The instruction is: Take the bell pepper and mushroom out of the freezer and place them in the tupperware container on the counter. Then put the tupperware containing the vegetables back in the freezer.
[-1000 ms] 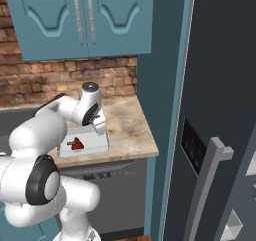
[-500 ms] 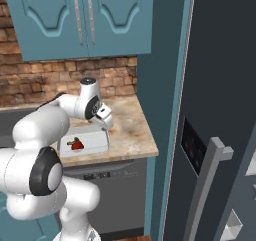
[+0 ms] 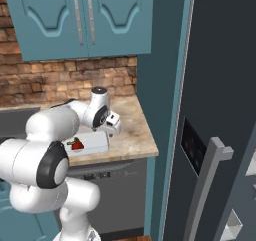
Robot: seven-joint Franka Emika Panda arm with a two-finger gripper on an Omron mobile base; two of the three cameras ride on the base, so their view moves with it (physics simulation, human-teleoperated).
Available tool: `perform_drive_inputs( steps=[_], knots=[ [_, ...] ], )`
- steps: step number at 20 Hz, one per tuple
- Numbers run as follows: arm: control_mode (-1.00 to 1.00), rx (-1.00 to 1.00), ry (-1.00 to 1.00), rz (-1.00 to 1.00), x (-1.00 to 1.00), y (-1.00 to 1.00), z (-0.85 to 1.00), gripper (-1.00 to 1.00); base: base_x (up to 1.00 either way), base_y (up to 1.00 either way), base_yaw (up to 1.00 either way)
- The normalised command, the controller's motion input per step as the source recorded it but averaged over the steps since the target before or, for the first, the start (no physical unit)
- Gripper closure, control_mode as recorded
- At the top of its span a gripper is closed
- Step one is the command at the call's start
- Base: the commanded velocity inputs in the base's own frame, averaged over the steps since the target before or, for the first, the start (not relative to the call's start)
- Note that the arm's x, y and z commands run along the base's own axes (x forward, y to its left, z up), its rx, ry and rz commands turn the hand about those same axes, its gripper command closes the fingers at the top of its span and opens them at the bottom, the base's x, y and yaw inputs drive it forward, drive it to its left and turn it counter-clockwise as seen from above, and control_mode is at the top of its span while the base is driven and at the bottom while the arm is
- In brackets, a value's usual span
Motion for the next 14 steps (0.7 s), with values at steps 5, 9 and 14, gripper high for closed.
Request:
perform_drive_inputs(
  steps=[5, 9, 14],
  knots=[
    [-1.0, 0.1, 0.0, 0.07, 0.25, -0.05, -0.26, -1.0, 0.0, 0.0, 0.0],
    [-1.0, 0.01, 0.0, 0.03, 0.36, 0.0, -0.22, -1.0, 0.0, 0.0, 0.0],
    [-1.0, 0.0, 0.0, 0.04, 0.2, 0.0, -0.3, -1.0, 0.0, 0.0, 0.0]
  ],
)
